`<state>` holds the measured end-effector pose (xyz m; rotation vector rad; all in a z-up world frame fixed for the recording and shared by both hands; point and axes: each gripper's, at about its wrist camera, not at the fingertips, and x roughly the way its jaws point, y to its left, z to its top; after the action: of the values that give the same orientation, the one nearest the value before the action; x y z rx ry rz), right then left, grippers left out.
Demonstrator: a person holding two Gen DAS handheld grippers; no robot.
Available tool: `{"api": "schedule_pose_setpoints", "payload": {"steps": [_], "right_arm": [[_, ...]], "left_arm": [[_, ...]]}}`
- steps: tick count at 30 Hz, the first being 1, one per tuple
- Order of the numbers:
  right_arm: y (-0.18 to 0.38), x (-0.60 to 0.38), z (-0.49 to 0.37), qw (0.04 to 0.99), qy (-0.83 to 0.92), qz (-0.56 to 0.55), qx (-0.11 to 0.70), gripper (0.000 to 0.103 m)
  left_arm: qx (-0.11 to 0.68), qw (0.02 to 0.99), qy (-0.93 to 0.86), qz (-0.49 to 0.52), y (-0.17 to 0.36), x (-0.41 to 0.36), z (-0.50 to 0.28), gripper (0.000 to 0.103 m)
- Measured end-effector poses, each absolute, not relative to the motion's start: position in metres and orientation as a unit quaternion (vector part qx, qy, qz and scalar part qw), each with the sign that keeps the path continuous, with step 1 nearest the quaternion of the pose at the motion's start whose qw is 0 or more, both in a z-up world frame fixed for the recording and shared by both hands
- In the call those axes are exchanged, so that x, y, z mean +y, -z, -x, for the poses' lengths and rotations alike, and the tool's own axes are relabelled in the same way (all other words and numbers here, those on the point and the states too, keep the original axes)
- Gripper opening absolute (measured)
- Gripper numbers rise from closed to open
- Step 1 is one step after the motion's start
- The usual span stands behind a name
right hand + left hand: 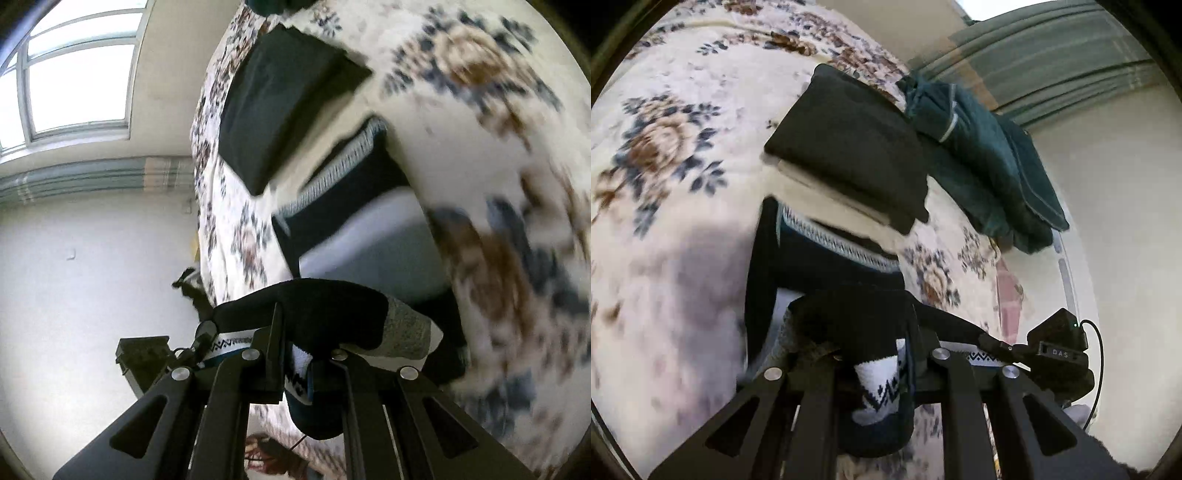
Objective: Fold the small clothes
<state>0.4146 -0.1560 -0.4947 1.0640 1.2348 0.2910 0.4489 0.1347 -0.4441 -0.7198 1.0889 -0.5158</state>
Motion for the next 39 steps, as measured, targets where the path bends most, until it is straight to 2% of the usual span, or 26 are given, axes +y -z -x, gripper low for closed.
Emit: {"api": "schedule_pose_setpoints", "payload": {"steps": [1,2,5,6,7,8,9,13,22,27,32,37,39], "right_arm": [[0.501,-0.157,-0.434,0.671,-0.13,-0.48,0.551,0.008],[0.503,-0.163,-0.448,0.665,-0.128,-0.485,0.553,0.008],[0.525,-0.168,-0.49,0.653,-0.11,-0.509,0.55,0.013],[0.533,-0.17,-0.503,0.646,-0.107,-0.519,0.549,0.027],[0.536,-0.171,-0.511,0.643,-0.107,-0.527,0.544,0.039],[0.539,-0.174,-0.52,0.646,-0.103,-0.535,0.535,0.063],[0.539,-0.176,-0.527,0.652,-0.095,-0.538,0.526,0.068],[0.538,-0.183,-0.54,0.657,-0.092,-0.541,0.517,0.068],[0.554,-0.142,-0.505,0.686,-0.106,-0.34,0.634,0.068],[0.575,-0.123,-0.54,0.71,-0.073,-0.274,0.645,0.068],[0.583,-0.133,-0.584,0.728,-0.042,-0.26,0.633,0.068],[0.574,-0.165,-0.587,0.711,-0.075,-0.282,0.64,0.068],[0.574,-0.179,-0.581,0.697,-0.102,-0.289,0.648,0.083]], "left_arm": [[0.507,0.758,0.234,0.337,0.452,0.136,-0.461,0.012],[0.512,0.748,0.236,0.35,0.462,0.137,-0.476,0.02],[0.515,0.724,0.239,0.391,0.49,0.144,-0.511,0.065],[0.513,0.721,0.23,0.406,0.5,0.148,-0.52,0.067],[0.513,0.719,0.226,0.411,0.503,0.149,-0.524,0.067],[0.513,0.717,0.22,0.417,0.509,0.152,-0.528,0.067],[0.509,0.719,0.213,0.422,0.515,0.156,-0.531,0.067],[0.506,0.727,0.201,0.418,0.518,0.168,-0.526,0.067],[0.539,0.748,0.189,0.338,0.521,0.176,-0.487,0.067],[0.581,0.738,0.178,0.294,0.55,0.145,-0.525,0.067],[0.577,0.744,0.153,0.3,0.555,0.143,-0.559,0.067],[0.55,0.758,0.153,0.315,0.529,0.17,-0.514,0.067],[0.541,0.749,0.17,0.343,0.526,0.187,-0.473,0.067]]}}
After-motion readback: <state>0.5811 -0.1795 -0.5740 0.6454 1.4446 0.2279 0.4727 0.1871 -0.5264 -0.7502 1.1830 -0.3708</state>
